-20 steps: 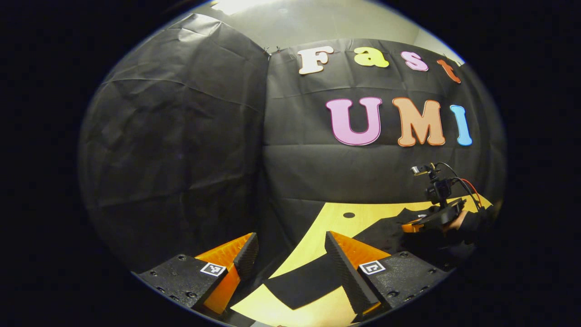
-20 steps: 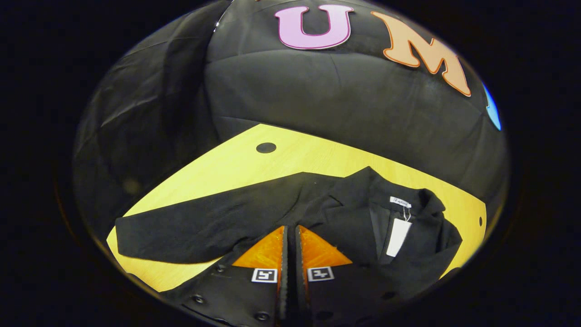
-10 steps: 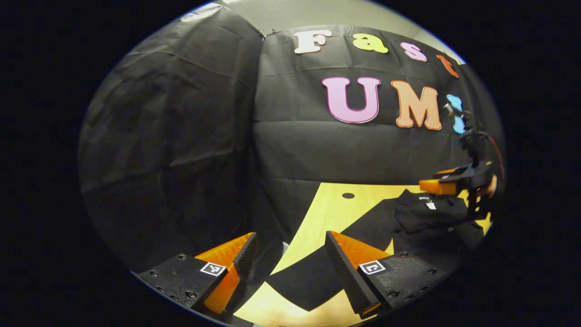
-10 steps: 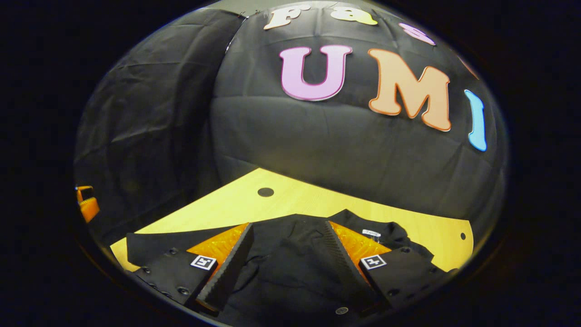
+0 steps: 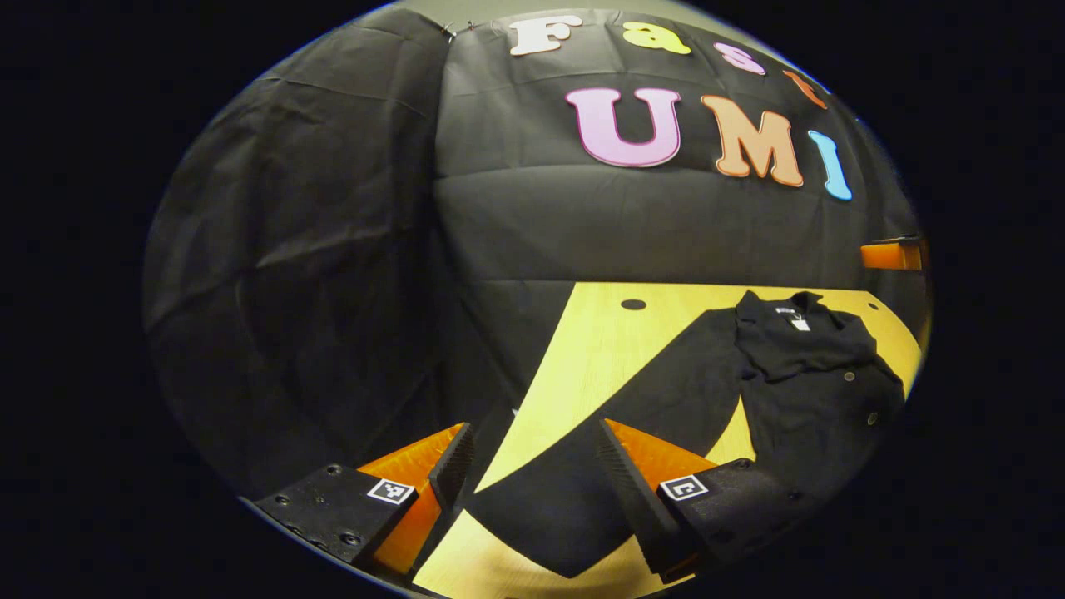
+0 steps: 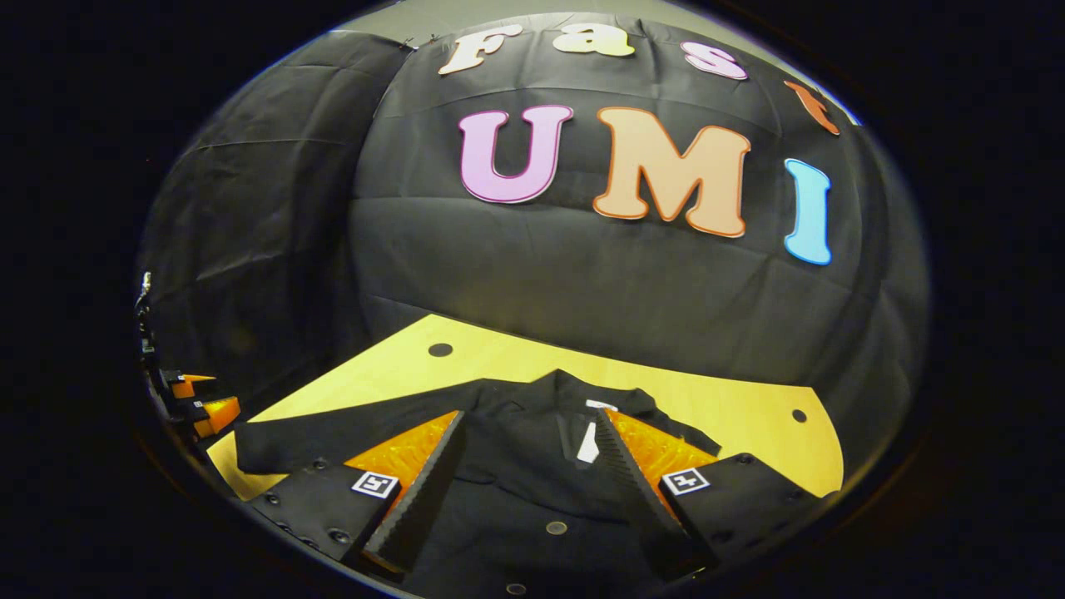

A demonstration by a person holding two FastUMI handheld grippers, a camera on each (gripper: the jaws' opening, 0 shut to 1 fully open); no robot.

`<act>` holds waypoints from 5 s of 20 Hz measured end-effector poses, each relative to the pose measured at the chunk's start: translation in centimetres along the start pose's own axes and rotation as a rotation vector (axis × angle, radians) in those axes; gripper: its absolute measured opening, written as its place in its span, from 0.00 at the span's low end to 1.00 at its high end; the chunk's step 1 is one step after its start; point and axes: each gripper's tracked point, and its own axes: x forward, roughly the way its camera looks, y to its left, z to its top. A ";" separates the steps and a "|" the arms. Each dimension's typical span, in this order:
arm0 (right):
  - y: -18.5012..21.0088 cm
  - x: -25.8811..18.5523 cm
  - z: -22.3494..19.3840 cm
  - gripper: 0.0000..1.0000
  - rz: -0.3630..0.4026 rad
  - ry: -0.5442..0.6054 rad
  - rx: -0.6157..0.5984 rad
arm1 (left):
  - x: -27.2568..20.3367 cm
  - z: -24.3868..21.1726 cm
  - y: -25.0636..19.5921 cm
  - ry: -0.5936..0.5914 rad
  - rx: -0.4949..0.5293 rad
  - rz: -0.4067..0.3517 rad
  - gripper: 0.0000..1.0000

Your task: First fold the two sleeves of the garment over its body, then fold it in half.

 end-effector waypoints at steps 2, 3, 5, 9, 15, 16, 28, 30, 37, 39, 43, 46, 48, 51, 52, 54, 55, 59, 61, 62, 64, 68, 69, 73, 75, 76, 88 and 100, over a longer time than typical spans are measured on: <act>-0.8 -1.1 -1.1 0.97 -0.024 0.013 0.010 | 0.6 -1.4 -0.3 0.037 0.003 -0.002 0.92; -1.3 -1.5 -1.7 0.99 -0.036 0.023 0.010 | 0.9 -2.3 -0.4 0.053 0.004 -0.006 0.92; -1.7 -2.4 -2.9 0.99 -0.047 0.043 0.017 | 1.3 -3.6 -0.5 0.084 0.005 -0.007 0.95; -1.5 -3.8 -4.3 0.99 -0.040 0.072 0.050 | 1.6 -6.5 -0.7 0.180 0.002 -0.006 0.92; -0.1 -4.3 -4.0 0.99 -0.004 0.077 0.047 | 1.4 -8.2 -0.9 0.226 -0.055 -0.020 0.91; 0.2 -4.3 -4.0 0.99 0.000 0.076 0.044 | 1.6 -8.1 -1.0 0.217 -0.067 -0.024 0.93; -0.3 -4.9 -4.8 0.99 0.002 0.089 0.035 | 1.7 -8.1 -3.4 0.200 -0.084 -0.089 0.04; -0.6 -5.4 -5.0 0.99 0.005 0.089 0.044 | 1.9 -8.1 -3.7 0.217 -0.128 -0.093 0.00; -3.6 -7.3 -3.7 0.99 -0.009 0.025 0.050 | 0.2 -2.9 -5.8 0.124 -0.228 -0.137 0.00; -4.3 -7.7 -3.6 0.99 -0.008 0.008 0.061 | -0.5 -0.8 -7.5 0.103 -0.222 -0.166 0.00; -5.8 -8.4 -4.0 0.99 -0.002 -0.008 0.076 | -1.6 3.3 -10.9 0.045 -0.183 -0.206 0.00; -7.3 -9.1 -4.5 0.99 -0.007 -0.012 0.096 | -2.1 6.0 -13.9 0.011 -0.151 -0.245 0.00; -9.3 -9.7 -5.5 0.99 -0.020 -0.017 0.108 | -2.2 7.7 -15.7 -0.018 -0.129 -0.269 0.00; -12.0 -10.6 -6.2 0.99 -0.043 -0.022 0.138 | -2.2 9.7 -18.9 -0.038 -0.096 -0.306 0.00; -13.0 -10.9 -6.5 0.99 -0.052 -0.023 0.153 | -2.1 10.3 -20.1 -0.046 -0.083 -0.319 0.00; -14.7 -11.5 -7.1 0.99 -0.066 -0.023 0.179 | -2.1 11.4 -22.6 -0.055 -0.057 -0.352 0.00; -15.7 -11.8 -7.4 0.99 -0.074 -0.021 0.190 | -2.2 11.5 -23.8 -0.055 -0.047 -0.364 0.00; -18.9 -12.9 -8.8 0.99 -0.100 -0.020 0.218 | -1.6 13.0 -28.9 -0.065 -0.005 -0.419 0.00; -20.6 -13.5 -9.5 0.99 -0.113 -0.016 0.222 | -1.0 13.2 -31.1 -0.059 0.016 -0.439 0.00; -21.4 -13.7 -9.8 0.99 -0.121 -0.016 0.224 | -0.7 13.3 -32.2 -0.052 0.024 -0.448 0.00; -23.0 -14.3 -10.6 0.99 -0.139 -0.012 0.234 | 0.0 13.3 -34.4 -0.039 0.042 -0.463 0.00; -26.4 -15.4 -12.2 0.99 -0.179 -0.001 0.263 | 0.7 13.6 -39.1 -0.032 0.087 -0.501 0.00; -27.3 -15.7 -12.6 0.99 -0.189 0.001 0.268 | 0.9 13.8 -40.4 -0.033 0.099 -0.511 0.00; -30.0 -16.7 -13.2 0.99 -0.230 0.010 0.293 | 1.4 14.1 -45.2 -0.039 0.136 -0.554 0.00; -31.5 -17.3 -14.0 0.99 -0.250 0.013 0.302 | 1.6 13.9 -47.4 -0.038 0.152 -0.573 0.00; -32.2 -17.6 -14.2 0.99 -0.259 0.017 0.305 | 1.8 13.8 -48.5 -0.037 0.157 -0.583 0.00; -37.3 -19.6 -17.8 0.98 -0.339 0.071 0.356 | 4.3 10.7 -56.6 0.051 0.292 -0.577 0.00; -34.2 -16.8 -15.5 0.98 -0.187 0.047 0.284 | -2.2 18.8 -51.4 -0.244 0.183 -0.528 0.93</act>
